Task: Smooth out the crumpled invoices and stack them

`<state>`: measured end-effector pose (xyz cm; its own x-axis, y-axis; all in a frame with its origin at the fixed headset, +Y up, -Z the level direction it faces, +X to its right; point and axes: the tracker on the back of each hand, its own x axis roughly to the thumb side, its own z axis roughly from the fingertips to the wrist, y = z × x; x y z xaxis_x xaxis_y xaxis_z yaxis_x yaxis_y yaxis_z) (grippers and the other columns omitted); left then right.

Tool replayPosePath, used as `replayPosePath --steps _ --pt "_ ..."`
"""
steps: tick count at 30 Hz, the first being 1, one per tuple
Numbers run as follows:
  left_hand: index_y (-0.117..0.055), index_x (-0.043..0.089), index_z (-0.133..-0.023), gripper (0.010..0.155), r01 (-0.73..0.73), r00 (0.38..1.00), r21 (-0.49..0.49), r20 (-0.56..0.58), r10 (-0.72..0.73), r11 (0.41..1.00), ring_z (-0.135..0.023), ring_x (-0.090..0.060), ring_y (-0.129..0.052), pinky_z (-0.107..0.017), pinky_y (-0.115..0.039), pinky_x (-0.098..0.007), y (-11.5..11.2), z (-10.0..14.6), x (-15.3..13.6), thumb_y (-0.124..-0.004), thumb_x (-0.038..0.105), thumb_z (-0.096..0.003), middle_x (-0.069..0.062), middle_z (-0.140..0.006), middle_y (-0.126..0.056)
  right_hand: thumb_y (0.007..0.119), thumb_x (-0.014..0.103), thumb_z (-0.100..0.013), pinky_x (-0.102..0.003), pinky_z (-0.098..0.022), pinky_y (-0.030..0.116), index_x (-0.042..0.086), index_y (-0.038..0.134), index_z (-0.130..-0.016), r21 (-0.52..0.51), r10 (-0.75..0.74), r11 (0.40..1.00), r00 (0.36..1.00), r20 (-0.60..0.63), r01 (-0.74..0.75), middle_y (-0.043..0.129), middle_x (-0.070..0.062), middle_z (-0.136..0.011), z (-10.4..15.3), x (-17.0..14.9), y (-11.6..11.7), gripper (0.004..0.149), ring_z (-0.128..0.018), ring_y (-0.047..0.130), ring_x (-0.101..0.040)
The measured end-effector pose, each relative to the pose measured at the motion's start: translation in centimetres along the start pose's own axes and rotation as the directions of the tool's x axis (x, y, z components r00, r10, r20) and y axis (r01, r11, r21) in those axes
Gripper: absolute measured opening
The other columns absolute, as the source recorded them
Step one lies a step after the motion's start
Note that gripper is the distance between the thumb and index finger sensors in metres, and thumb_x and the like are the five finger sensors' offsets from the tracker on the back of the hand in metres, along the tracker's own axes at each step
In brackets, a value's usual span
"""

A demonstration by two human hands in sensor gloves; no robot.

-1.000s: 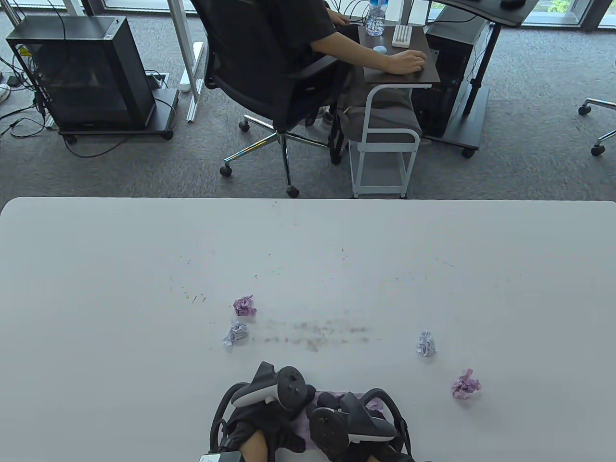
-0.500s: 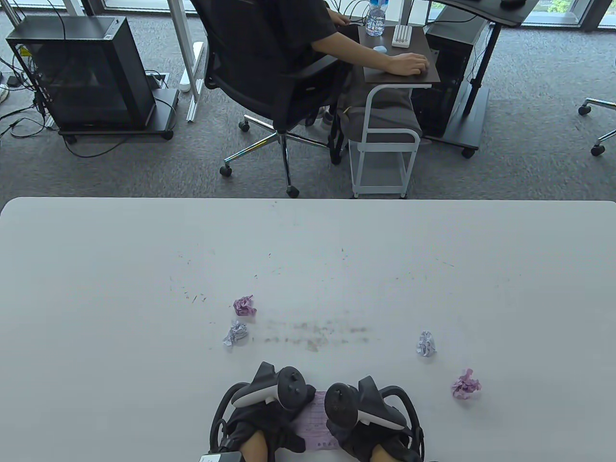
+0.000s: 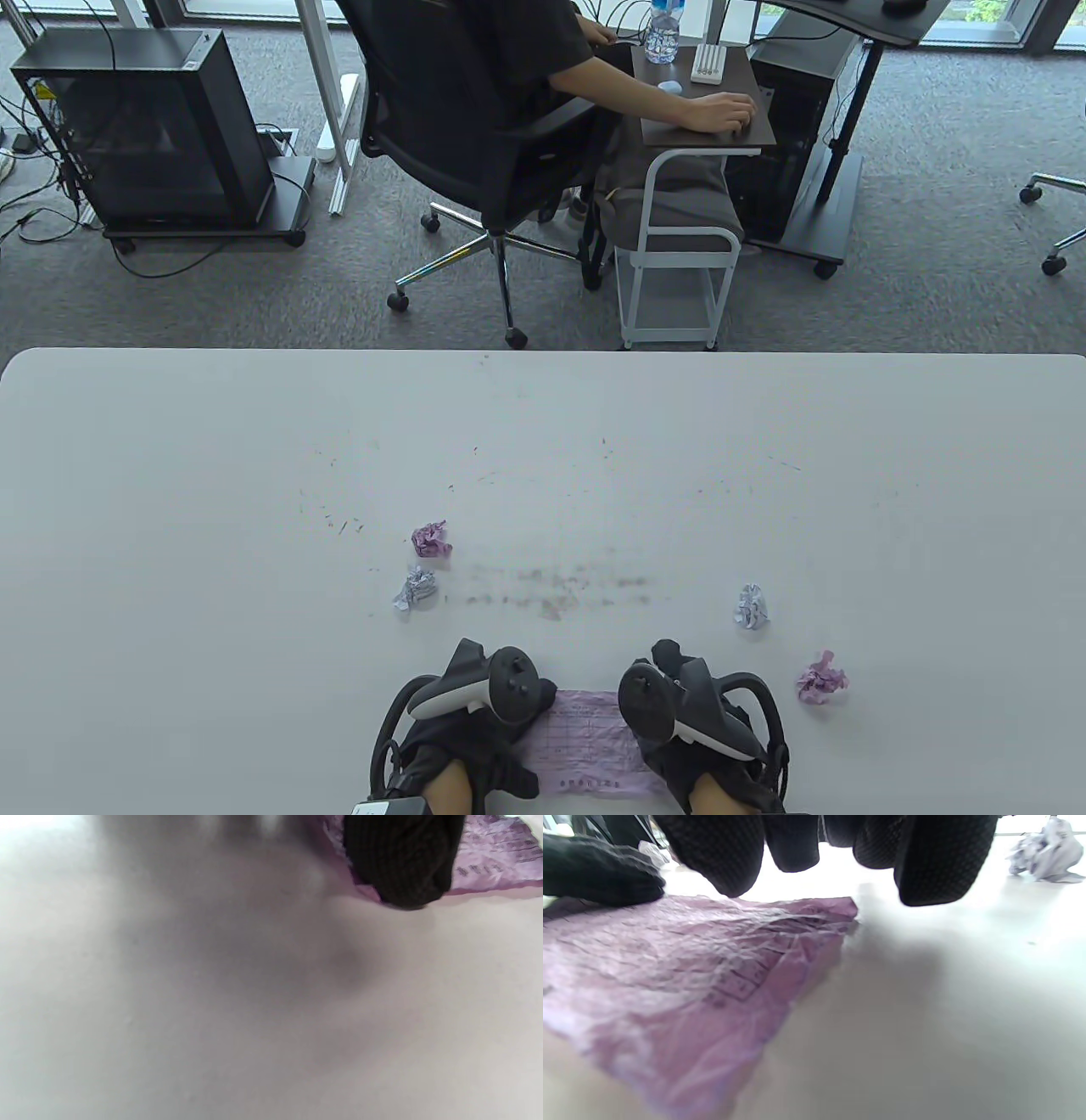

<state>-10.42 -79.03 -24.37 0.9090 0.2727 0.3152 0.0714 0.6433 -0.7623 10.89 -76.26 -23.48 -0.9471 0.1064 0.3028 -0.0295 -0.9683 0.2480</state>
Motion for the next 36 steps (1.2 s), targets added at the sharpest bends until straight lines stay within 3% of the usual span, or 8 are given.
replayPosePath --steps 5,9,17,23,25,31,34,36 --pt "-0.014 0.037 -0.108 0.093 0.001 1.0 -0.001 0.001 -0.001 1.0 -0.093 -0.053 0.014 -0.063 -0.016 -0.071 0.0 0.0 0.0 -0.085 0.049 -0.0478 -0.006 -0.104 0.014 0.078 0.032 -0.053 -0.05 -0.055 0.072 0.013 0.037 -0.105 0.148 0.027 0.989 0.999 -0.02 -0.024 0.033 -0.035 -0.108 -0.5 0.3 1.1 0.068 -0.09 0.057 -0.047" --pt "-0.014 0.037 -0.108 0.093 0.002 1.0 -0.002 0.001 -0.002 1.0 -0.093 -0.053 0.014 -0.063 -0.016 -0.071 0.0 0.0 0.0 -0.084 0.049 -0.0479 -0.006 -0.104 0.014 0.079 0.033 -0.052 -0.043 -0.05 0.079 0.008 0.028 -0.106 0.153 0.008 0.988 0.998 -0.057 0.0 0.05 -0.031 -0.101 -0.6 0.1 0.8 0.079 -0.077 0.07 -0.039" --pt "-0.014 0.037 -0.108 0.093 -0.001 1.0 -0.001 0.003 0.001 1.0 -0.093 -0.053 0.014 -0.063 -0.016 -0.072 -0.1 0.1 0.0 -0.085 0.048 -0.0479 -0.007 -0.104 0.014 0.081 0.034 -0.051 -0.04 -0.038 0.085 0.006 0.042 -0.104 0.148 -0.04 0.988 0.995 -0.089 0.053 0.073 -0.009 -0.08 -0.5 -0.4 0.8 0.073 -0.059 0.083 -0.023" --pt "-0.014 0.037 -0.108 0.093 -0.002 1.0 0.0 0.005 0.002 1.0 -0.093 -0.053 0.014 -0.063 -0.016 -0.072 -0.1 0.1 0.0 -0.085 0.048 -0.0479 -0.007 -0.104 0.014 0.087 0.033 -0.048 -0.039 -0.033 0.088 0.015 0.066 -0.095 0.069 -0.059 0.995 0.994 -0.087 0.065 0.082 -0.001 -0.066 -0.4 -0.5 0.5 0.054 -0.05 0.088 -0.019" --pt "-0.014 0.037 -0.108 0.093 -0.004 1.0 0.0 0.006 0.004 1.0 -0.093 -0.053 0.014 -0.063 -0.016 -0.071 -0.1 0.1 0.0 -0.085 0.048 -0.0479 -0.007 -0.104 0.014 0.087 0.032 -0.048 -0.04 -0.035 0.088 0.023 0.077 -0.086 0.014 -0.066 0.998 0.993 -0.097 0.068 0.081 -0.001 -0.067 -0.3 -0.5 0.2 0.04 -0.052 0.087 -0.02" --pt "-0.014 0.037 -0.108 0.093 -0.007 1.0 0.001 0.008 0.007 1.0 -0.092 -0.053 0.014 -0.063 -0.016 -0.072 -0.1 0.0 -0.1 -0.085 0.048 -0.0478 -0.007 -0.104 0.014 0.085 0.029 -0.049 -0.048 -0.048 0.081 0.02 0.078 -0.085 0.007 -0.224 0.974 0.974 -0.032 0.224 0.06 -0.025 -0.1 -0.1 -1.1 -0.5 0.038 -0.078 0.076 -0.042" --pt "-0.014 0.037 -0.108 0.093 -0.007 1.0 0.001 0.008 0.007 1.0 -0.092 -0.053 0.015 -0.063 -0.016 -0.071 -0.1 0.0 -0.1 -0.085 0.048 -0.0478 -0.006 -0.104 0.014 0.081 0.028 -0.051 -0.052 -0.049 0.081 0.018 0.071 -0.089 0.021 -0.364 0.931 0.931 0.002 0.364 0.061 -0.034 -0.1 0.0 -1.7 -0.9 0.04 -0.078 0.08 -0.047" --pt "-0.014 0.037 -0.108 0.093 -0.007 1.0 0.001 0.008 0.007 1.0 -0.092 -0.053 0.014 -0.063 -0.016 -0.071 -0.1 0.0 -0.1 -0.085 0.048 -0.0478 -0.006 -0.104 0.014 0.078 0.027 -0.053 -0.05 -0.044 0.085 0.015 0.066 -0.091 0.037 -0.458 0.888 0.889 0.002 0.458 0.072 -0.031 -0.096 0.1 -2.1 -0.9 0.042 -0.071 0.089 -0.043"
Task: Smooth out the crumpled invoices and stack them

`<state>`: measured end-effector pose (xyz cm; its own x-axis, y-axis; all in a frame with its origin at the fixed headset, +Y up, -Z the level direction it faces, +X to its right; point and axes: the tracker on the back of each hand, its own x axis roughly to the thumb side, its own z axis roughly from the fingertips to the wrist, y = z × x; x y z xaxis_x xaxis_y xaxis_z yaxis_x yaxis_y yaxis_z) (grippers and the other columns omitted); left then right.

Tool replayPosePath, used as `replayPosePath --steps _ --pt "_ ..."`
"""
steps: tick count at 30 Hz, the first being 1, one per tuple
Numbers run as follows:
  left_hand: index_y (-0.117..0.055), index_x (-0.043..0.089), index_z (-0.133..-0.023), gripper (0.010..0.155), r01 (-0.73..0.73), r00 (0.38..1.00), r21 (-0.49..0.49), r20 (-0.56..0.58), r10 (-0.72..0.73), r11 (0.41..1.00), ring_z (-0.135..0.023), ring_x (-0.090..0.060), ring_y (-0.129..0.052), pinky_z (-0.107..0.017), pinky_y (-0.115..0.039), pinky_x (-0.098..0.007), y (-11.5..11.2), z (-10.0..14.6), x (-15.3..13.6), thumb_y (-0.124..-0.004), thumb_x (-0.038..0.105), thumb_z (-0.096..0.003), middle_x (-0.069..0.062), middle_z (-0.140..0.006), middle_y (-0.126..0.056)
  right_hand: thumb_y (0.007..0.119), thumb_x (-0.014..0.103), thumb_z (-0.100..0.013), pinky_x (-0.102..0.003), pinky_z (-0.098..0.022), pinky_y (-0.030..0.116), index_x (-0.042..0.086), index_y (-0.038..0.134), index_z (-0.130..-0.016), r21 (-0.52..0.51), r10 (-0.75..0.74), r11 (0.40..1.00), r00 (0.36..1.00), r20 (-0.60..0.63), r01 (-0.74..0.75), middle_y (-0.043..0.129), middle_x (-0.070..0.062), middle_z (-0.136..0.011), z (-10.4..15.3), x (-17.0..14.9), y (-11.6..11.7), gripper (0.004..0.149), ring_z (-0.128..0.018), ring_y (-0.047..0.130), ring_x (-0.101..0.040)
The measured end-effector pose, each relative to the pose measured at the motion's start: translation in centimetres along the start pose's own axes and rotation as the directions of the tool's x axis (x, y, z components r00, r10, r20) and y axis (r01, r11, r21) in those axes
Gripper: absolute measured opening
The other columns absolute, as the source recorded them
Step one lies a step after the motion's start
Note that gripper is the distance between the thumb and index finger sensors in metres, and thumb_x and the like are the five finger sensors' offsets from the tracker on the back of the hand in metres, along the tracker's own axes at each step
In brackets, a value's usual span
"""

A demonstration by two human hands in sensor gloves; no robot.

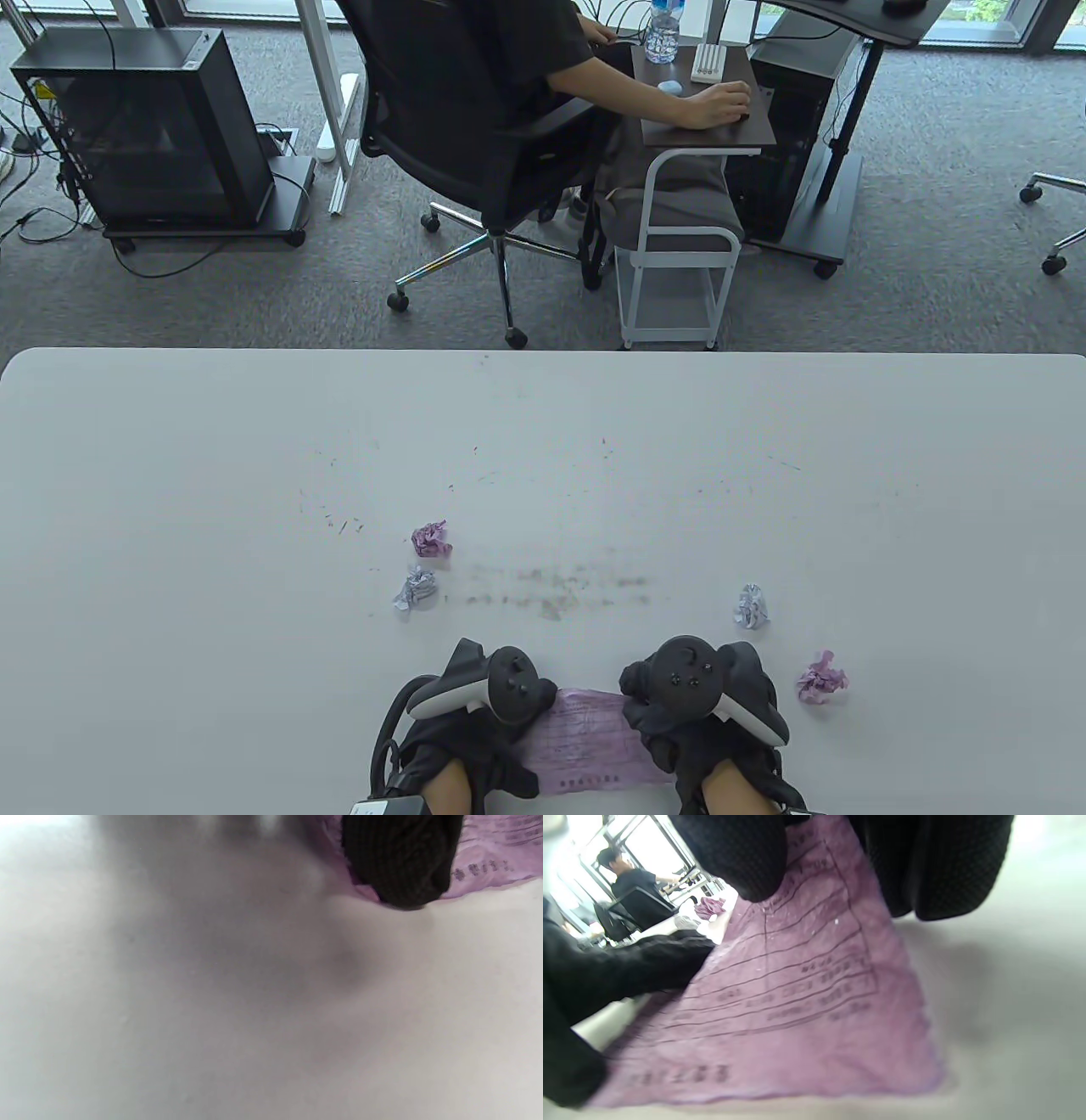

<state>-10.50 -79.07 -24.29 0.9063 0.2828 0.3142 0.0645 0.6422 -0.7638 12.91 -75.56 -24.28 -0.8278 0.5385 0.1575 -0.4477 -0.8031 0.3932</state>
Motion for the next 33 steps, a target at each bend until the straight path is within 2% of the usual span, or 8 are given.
replayPosePath --steps 4,9,15,17,20,23,25,33 --pt "-0.014 0.037 -0.108 0.093 0.0 1.0 0.0 0.0 0.0 1.0 -0.093 -0.053 0.014 -0.063 -0.016 -0.071 0.0 0.0 0.0 -0.085 0.048 -0.0478 -0.006 -0.104 0.014 0.081 0.023 -0.05 -0.042 -0.035 0.089 0.008 0.057 -0.093 -0.058 -0.074 0.996 0.997 -0.012 0.073 0.085 -0.02 -0.08 0.1 -0.4 -0.3 0.051 -0.054 0.098 -0.029" --pt "-0.014 0.037 -0.108 0.093 0.0 1.0 0.001 0.0 0.0 1.0 -0.093 -0.052 0.014 -0.063 -0.016 -0.071 0.0 0.1 0.0 -0.084 0.049 -0.0479 -0.006 -0.104 0.014 0.084 0.027 -0.049 -0.041 -0.034 0.088 0.002 0.052 -0.099 0.0 -0.035 0.999 0.996 -0.085 0.035 0.085 -0.012 -0.074 0.0 0.0 0.0 0.065 -0.05 0.094 -0.024" --pt "-0.013 0.037 -0.108 0.094 0.002 1.0 -0.001 -0.001 -0.002 1.0 -0.092 -0.053 0.015 -0.062 -0.015 -0.072 0.0 0.0 0.0 -0.084 0.05 -0.0483 -0.007 -0.103 0.015 0.084 0.026 -0.05 -0.046 -0.037 0.087 0.009 0.074 -0.089 -0.037 -0.009 0.999 0.986 -0.164 0.003 0.085 -0.013 -0.069 0.2 -0.2 -0.3 0.044 -0.048 0.092 -0.025" --pt "-0.011 0.036 -0.108 0.094 0.007 1.0 -0.004 -0.003 -0.007 1.0 -0.092 -0.053 0.015 -0.062 -0.015 -0.072 -0.1 -0.1 0.1 -0.082 0.051 -0.0488 -0.007 -0.103 0.015 0.082 0.026 -0.05 -0.052 -0.043 0.084 0.014 0.077 -0.087 -0.059 -0.006 0.998 0.99 -0.144 -0.003 0.078 -0.018 -0.078 0.3 -0.2 -0.3 0.039 -0.059 0.087 -0.032" --pt "-0.01 0.035 -0.107 0.094 0.012 1.0 -0.002 -0.007 -0.012 1.0 -0.092 -0.053 0.016 -0.062 -0.015 -0.072 -0.1 -0.1 0.1 -0.081 0.053 -0.049 -0.007 -0.103 0.016 0.079 0.026 -0.051 -0.055 -0.047 0.08 0.015 0.073 -0.088 -0.078 0.018 0.997 0.995 -0.102 -0.026 0.062 -0.038 -0.096 0.4 0.1 -0.6 0.04 -0.076 0.078 -0.051" --pt "-0.008 0.034 -0.107 0.095 0.018 1.0 0.001 -0.011 -0.018 1.0 -0.092 -0.053 0.015 -0.062 -0.015 -0.072 -0.1 -0.1 0.2 -0.08 0.054 -0.0486 -0.007 -0.103 0.016 0.077 0.025 -0.052 -0.049 -0.04 0.088 0.014 0.069 -0.09 -0.108 -0.018 0.994 0.999 -0.048 0.012 0.083 -0.027 -0.086 0.6 0.4 -0.9 0.041 -0.062 0.095 -0.041" --pt "-0.007 0.033 -0.107 0.095 0.017 1.0 0.007 -0.017 -0.016 1.0 -0.092 -0.053 0.015 -0.062 -0.015 -0.072 -0.1 -0.1 0.2 -0.079 0.055 -0.0489 -0.007 -0.103 0.016 0.079 0.023 -0.05 -0.041 -0.031 0.092 0.014 0.07 -0.089 -0.2 -0.005 0.98 1.0 -0.001 0.005 0.094 -0.015 -0.07 0.8 0.9 -1.3 0.041 -0.047 0.102 -0.029" --pt "-0.009 0.027 -0.109 0.094 -0.073 0.997 0.08 -0.019 0.074 0.994 -0.094 -0.05 0.012 -0.063 -0.016 -0.069 0.1 0.0 -0.3 -0.078 0.053 -0.0506 -0.009 -0.105 0.012 0.082 0.029 -0.05 -0.035 -0.025 0.09 0.023 0.075 -0.088 -0.397 0.267 0.898 0.952 0.149 -0.19 0.096 -0.006 -0.059 2.8 3.9 -3.1 0.039 -0.036 0.1 -0.02"
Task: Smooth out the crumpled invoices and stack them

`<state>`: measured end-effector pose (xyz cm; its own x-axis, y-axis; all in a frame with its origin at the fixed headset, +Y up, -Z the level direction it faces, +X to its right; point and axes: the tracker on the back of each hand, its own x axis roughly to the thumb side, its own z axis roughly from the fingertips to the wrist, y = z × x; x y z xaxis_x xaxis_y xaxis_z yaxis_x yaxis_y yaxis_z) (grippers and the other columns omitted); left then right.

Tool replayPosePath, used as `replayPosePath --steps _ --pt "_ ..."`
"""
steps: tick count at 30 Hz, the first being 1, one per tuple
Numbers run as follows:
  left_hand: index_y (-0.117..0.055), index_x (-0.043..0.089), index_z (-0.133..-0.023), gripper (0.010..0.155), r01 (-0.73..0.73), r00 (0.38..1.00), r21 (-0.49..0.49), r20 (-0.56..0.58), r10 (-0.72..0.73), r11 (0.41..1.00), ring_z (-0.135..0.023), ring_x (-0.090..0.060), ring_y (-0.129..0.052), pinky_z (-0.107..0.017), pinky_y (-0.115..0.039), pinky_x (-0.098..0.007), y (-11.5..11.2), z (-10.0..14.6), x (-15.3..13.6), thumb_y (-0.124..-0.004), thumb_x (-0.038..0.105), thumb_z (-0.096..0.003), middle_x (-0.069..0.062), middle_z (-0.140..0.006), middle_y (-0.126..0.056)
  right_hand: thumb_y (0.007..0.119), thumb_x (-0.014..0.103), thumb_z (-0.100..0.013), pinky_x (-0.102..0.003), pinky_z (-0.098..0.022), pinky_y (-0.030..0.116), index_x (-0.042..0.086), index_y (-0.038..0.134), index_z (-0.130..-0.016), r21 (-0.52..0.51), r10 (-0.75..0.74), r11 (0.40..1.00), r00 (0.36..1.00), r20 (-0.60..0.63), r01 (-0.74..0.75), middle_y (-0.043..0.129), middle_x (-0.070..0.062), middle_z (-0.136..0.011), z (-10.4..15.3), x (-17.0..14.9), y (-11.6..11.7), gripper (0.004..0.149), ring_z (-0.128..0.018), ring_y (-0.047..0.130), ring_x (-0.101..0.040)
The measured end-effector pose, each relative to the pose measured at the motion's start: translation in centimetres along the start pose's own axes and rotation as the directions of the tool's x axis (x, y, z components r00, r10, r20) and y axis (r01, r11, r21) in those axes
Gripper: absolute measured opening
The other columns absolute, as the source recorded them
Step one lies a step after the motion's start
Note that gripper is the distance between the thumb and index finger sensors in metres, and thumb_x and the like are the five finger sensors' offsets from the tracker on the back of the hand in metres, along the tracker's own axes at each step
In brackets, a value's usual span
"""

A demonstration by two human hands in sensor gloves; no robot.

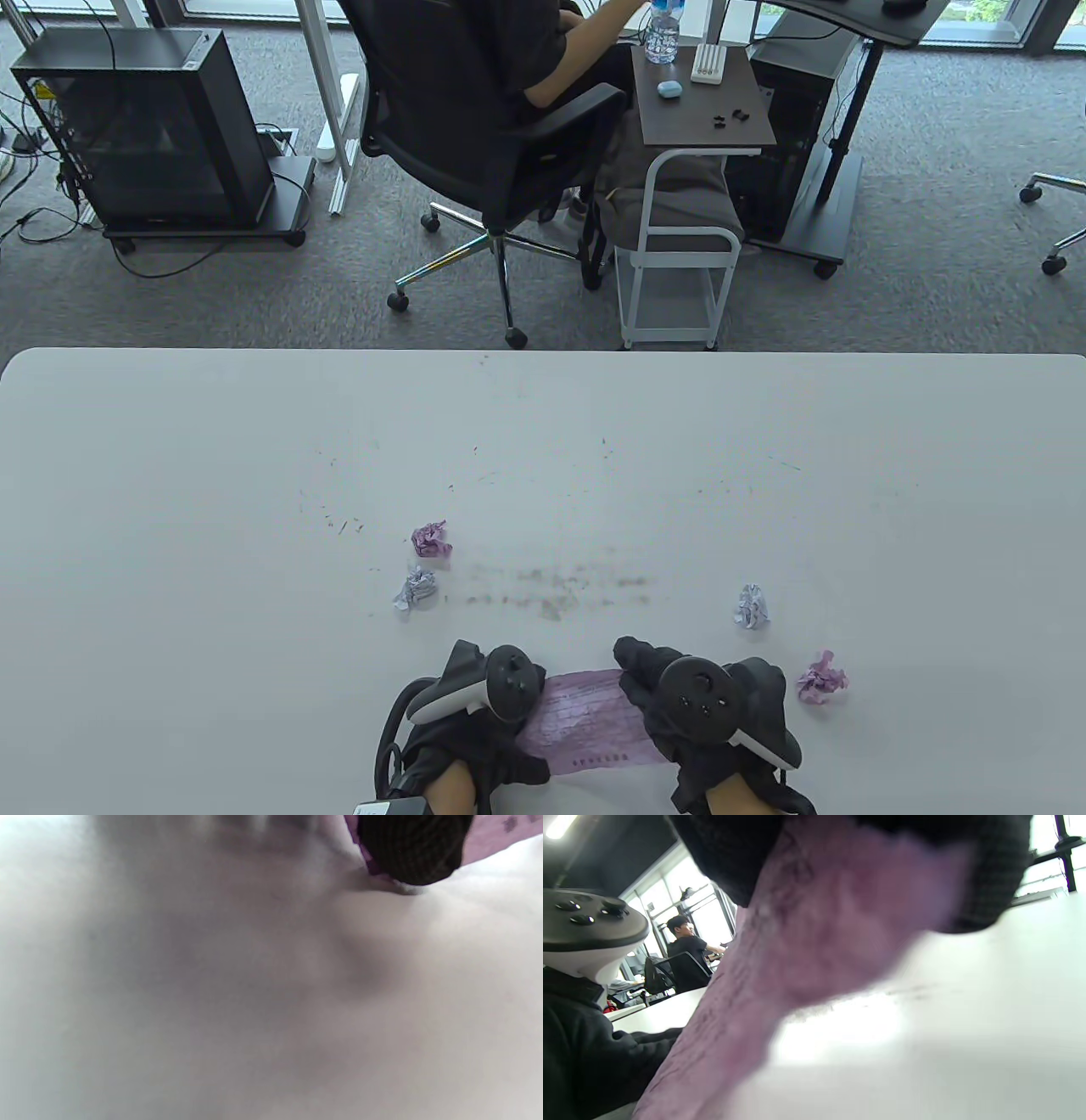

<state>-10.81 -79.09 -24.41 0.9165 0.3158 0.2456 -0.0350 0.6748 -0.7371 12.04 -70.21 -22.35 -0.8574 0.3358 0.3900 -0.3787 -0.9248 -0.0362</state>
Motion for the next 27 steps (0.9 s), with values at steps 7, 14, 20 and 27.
replayPosePath --steps 7,14,20,27 --pt "0.0 0.022 -0.105 0.102 -0.385 0.913 0.157 0.21 0.35 0.91 -0.098 -0.054 0.004 -0.061 -0.014 -0.069 0.9 1.0 -2.4 -0.077 0.057 -0.0473 -0.019 -0.107 0.005 0.084 0.03 -0.049 -0.036 -0.025 0.09 0.023 0.077 -0.087 -0.202 -0.095 0.972 0.989 0.113 0.117 0.097 -0.005 -0.059 1.5 1.9 -3.5 0.038 -0.037 0.1 -0.02" --pt "-0.004 0.036 -0.103 0.093 -0.934 0.246 -0.013 0.704 0.667 0.358 -0.099 -0.039 -0.073 -0.071 -0.061 -0.061 2.8 3.4 -2.9 -0.084 0.041 -0.0549 -0.021 -0.114 -0.036 0.083 0.03 -0.051 -0.035 -0.024 0.09 0.02 0.076 -0.088 -0.345 -0.537 0.778 0.841 0.071 0.526 0.096 -0.006 -0.059 2.1 -0.6 -5.3 0.039 -0.036 0.1 -0.02" --pt "-0.015 0.05 -0.098 0.08 -0.932 0.259 0.035 0.759 0.598 0.36 -0.076 -0.02 -0.093 -0.064 -0.078 -0.048 3.4 4.4 -1.8 -0.08 0.022 -0.0597 -0.017 -0.108 -0.056 0.082 0.029 -0.051 -0.036 -0.025 0.09 0.017 0.076 -0.088 -0.376 -0.652 0.716 0.756 -0.057 0.589 0.096 -0.007 -0.059 2.2 -3.5 -4.1 0.039 -0.037 0.1 -0.021" --pt "-0.058 0.037 -0.105 0.054 -0.802 0.549 0.329 0.736 0.396 0.499 -0.073 -0.024 -0.097 -0.061 -0.081 -0.051 4.1 5.5 -1.5 -0.076 0.015 -0.0583 -0.022 -0.107 -0.058 0.081 0.027 -0.052 -0.037 -0.025 0.09 0.01 0.071 -0.091 -0.329 -0.57 0.801 0.805 -0.162 0.5 0.095 -0.008 -0.061 1.9 -4.0 -3.3 0.043 -0.038 0.1 -0.023"
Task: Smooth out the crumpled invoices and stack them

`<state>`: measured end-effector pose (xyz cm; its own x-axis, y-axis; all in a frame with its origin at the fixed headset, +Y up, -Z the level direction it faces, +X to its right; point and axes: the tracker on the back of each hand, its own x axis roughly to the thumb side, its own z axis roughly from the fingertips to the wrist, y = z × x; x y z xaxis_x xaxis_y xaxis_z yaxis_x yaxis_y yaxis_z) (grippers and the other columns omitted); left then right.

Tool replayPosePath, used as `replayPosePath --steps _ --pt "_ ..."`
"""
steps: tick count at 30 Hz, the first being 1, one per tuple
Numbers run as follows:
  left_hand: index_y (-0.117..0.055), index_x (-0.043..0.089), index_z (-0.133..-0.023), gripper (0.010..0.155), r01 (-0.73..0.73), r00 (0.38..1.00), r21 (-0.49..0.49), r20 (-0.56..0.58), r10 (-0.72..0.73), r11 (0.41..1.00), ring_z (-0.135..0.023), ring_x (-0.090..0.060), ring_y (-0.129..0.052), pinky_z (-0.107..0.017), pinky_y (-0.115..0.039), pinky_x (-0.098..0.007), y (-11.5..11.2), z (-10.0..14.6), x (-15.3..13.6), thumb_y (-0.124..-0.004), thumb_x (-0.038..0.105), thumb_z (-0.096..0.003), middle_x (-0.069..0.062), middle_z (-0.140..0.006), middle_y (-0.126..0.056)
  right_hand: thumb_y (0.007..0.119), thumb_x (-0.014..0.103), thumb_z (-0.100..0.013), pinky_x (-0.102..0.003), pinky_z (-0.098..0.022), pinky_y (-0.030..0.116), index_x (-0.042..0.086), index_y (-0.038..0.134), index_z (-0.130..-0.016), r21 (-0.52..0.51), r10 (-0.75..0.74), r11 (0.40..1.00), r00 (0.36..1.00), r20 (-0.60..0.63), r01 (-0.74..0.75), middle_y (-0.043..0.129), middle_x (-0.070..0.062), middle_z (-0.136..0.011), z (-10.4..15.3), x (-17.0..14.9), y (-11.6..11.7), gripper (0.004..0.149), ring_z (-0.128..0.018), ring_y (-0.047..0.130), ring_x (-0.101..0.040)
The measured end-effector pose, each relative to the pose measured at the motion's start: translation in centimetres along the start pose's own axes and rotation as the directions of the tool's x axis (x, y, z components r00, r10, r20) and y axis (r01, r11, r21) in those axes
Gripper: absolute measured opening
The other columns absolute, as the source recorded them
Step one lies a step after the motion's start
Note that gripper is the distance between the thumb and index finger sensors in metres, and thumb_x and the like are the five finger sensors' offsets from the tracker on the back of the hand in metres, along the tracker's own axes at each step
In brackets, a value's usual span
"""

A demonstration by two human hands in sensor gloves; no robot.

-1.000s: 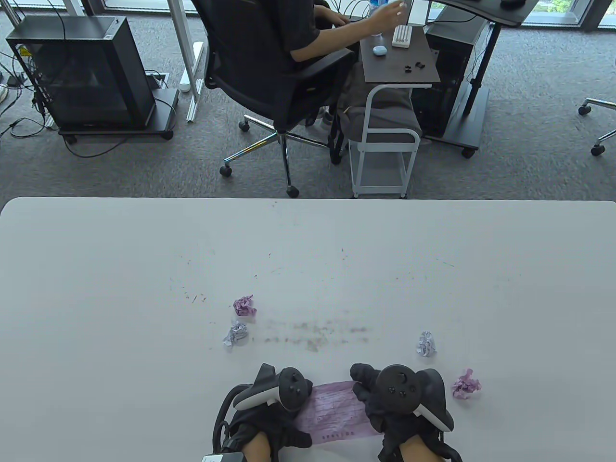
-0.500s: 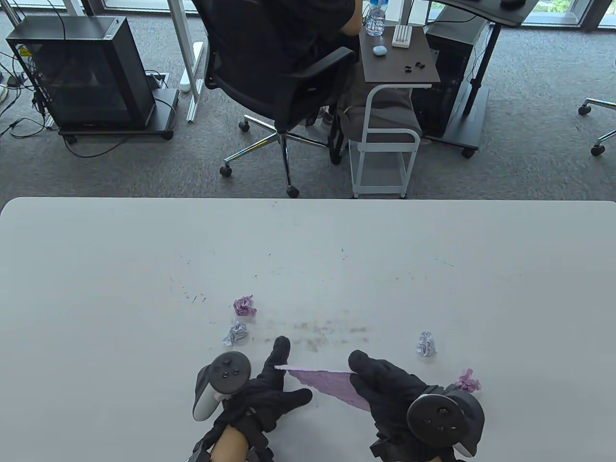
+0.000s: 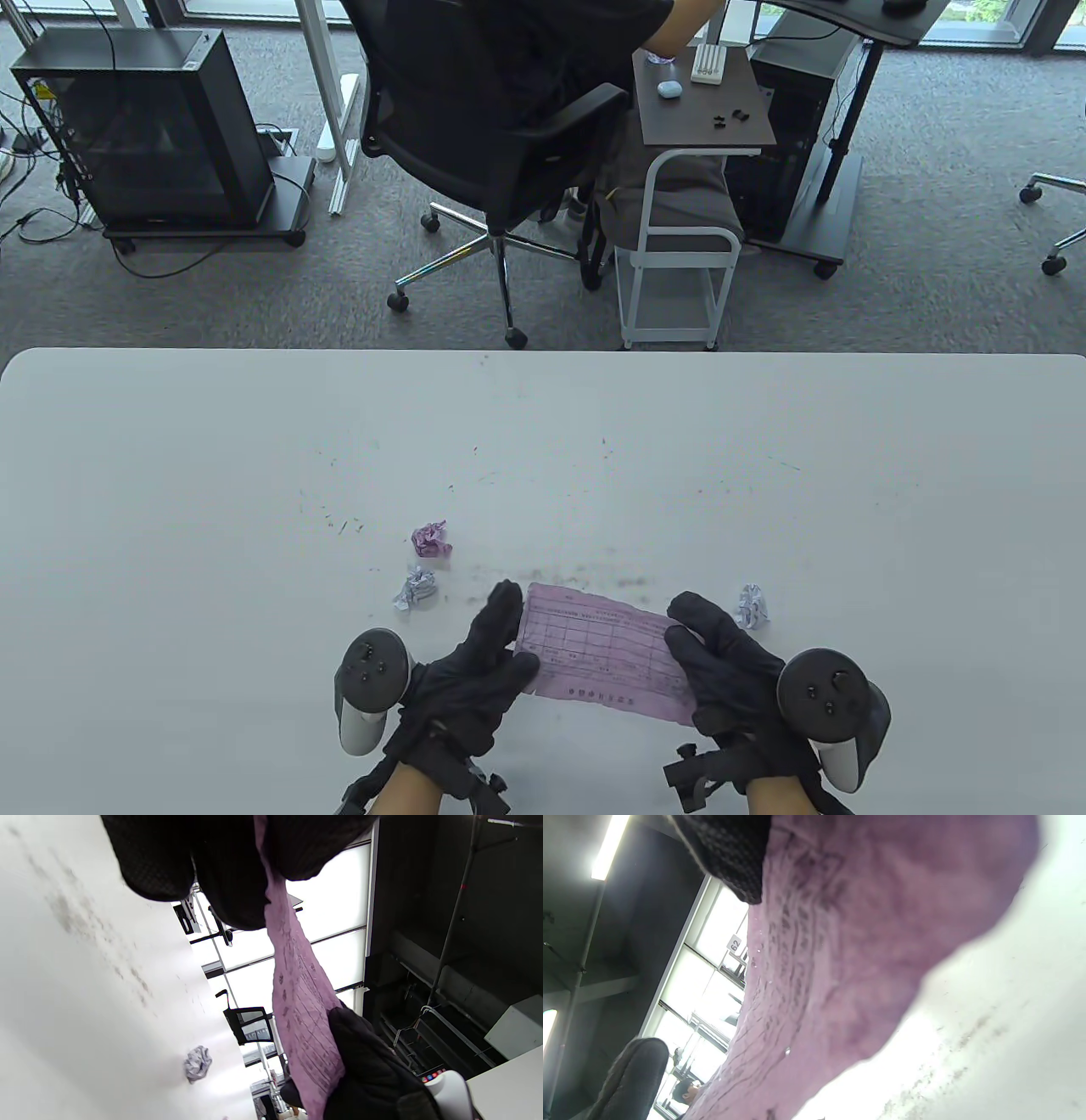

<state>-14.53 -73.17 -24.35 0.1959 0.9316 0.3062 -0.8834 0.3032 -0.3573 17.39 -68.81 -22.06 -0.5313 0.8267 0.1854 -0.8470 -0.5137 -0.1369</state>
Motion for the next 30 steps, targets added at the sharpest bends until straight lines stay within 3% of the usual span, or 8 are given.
replayPosePath --steps 2,9,15,18,20,23,26,30 --pt "-0.076 0.019 -0.1 0.044 0.094 0.996 -0.005 -0.009 -0.094 0.996 -0.073 -0.024 -0.096 -0.061 -0.079 -0.052 -0.1 0.0 0.3 -0.075 0.013 -0.0574 -0.019 -0.106 -0.06 0.08 0.026 -0.052 -0.038 -0.026 0.089 0.01 0.071 -0.092 0.022 0.09 0.996 0.996 0.026 -0.091 0.094 -0.009 -0.062 -0.1 0.3 0.2 0.044 -0.039 0.099 -0.024" --pt "-0.061 0.006 -0.108 0.053 0.355 0.928 -0.16 -0.058 -0.367 0.921 -0.085 -0.042 -0.081 -0.062 -0.067 -0.062 -1.4 -0.3 0.6 -0.074 0.021 -0.0589 -0.021 -0.11 -0.045 0.08 0.019 -0.051 -0.045 -0.035 0.088 0.009 0.064 -0.097 0.109 0.339 0.931 0.936 0.095 -0.348 0.088 -0.016 -0.076 -0.7 1.5 1.4 0.05 -0.053 0.097 -0.032" --pt "-0.053 0.004 -0.111 0.059 0.543 0.798 -0.325 -0.088 -0.597 0.774 -0.093 -0.05 -0.065 -0.063 -0.063 -0.062 -2.9 -1.9 1.4 -0.071 0.028 -0.0602 -0.021 -0.111 -0.036 0.081 0.019 -0.051 -0.045 -0.036 0.087 0.008 0.06 -0.099 0.198 0.599 0.766 0.791 0.125 -0.611 0.087 -0.016 -0.077 -2.6 2.5 4.1 0.054 -0.054 0.096 -0.032" --pt "-0.049 0.006 -0.113 0.061 0.608 0.707 -0.428 -0.091 -0.701 0.669 -0.095 -0.052 -0.06 -0.065 -0.06 -0.063 -2.9 -3.0 0.8 -0.07 0.03 -0.0607 -0.02 -0.112 -0.033 0.082 0.021 -0.05 -0.043 -0.036 0.088 0.009 0.059 -0.099 0.174 0.746 0.613 0.637 0.194 -0.771 0.087 -0.015 -0.077 -3.9 2.8 6.2 0.055 -0.053 0.096 -0.03" --pt "-0.049 0.006 -0.112 0.061 0.627 0.677 -0.42 -0.124 -0.726 0.657 -0.095 -0.051 -0.06 -0.065 -0.06 -0.063 -2.6 -3.4 -0.1 -0.069 0.031 -0.0607 -0.02 -0.112 -0.033 0.082 0.022 -0.05 -0.042 -0.036 0.088 0.01 0.058 -0.1 0.191 0.797 0.541 0.572 0.195 -0.819 0.087 -0.013 -0.077 -4.7 2.3 7.5 0.056 -0.054 0.096 -0.029" --pt "-0.049 0.006 -0.112 0.061 0.608 0.658 -0.44 -0.186 -0.73 0.66 -0.097 -0.053 -0.054 -0.066 -0.056 -0.064 -2.7 -3.8 -2.4 -0.069 0.031 -0.0607 -0.019 -0.112 -0.032 0.082 0.022 -0.05 -0.043 -0.036 0.088 0.009 0.057 -0.1 0.226 0.8 0.538 0.576 0.168 -0.812 0.087 -0.014 -0.077 -5.8 1.0 9.6 0.057 -0.054 0.096 -0.03" --pt "-0.048 0.006 -0.112 0.06 0.671 0.581 -0.466 -0.151 -0.8 0.576 -0.097 -0.054 -0.047 -0.067 -0.054 -0.064 -3.1 -4.1 -3.7 -0.068 0.031 -0.0607 -0.018 -0.112 -0.032 0.082 0.022 -0.05 -0.043 -0.036 0.088 0.009 0.057 -0.1 0.27 0.821 0.497 0.547 0.16 -0.825 0.087 -0.013 -0.077 -6.6 -0.4 11.4 0.057 -0.054 0.096 -0.029" --pt "-0.045 0.006 -0.113 0.062 0.659 0.556 -0.506 -0.172 -0.813 0.557 -0.098 -0.056 -0.04 -0.067 -0.048 -0.066 -3.3 -4.0 -4.9 -0.067 0.032 -0.0612 -0.017 -0.112 -0.028 0.082 0.022 -0.05 -0.043 -0.036 0.088 0.009 0.057 -0.1 0.298 0.825 0.479 0.539 0.169 -0.826 0.087 -0.014 -0.076 -7.1 -1.6 12.9 0.057 -0.054 0.096 -0.03"
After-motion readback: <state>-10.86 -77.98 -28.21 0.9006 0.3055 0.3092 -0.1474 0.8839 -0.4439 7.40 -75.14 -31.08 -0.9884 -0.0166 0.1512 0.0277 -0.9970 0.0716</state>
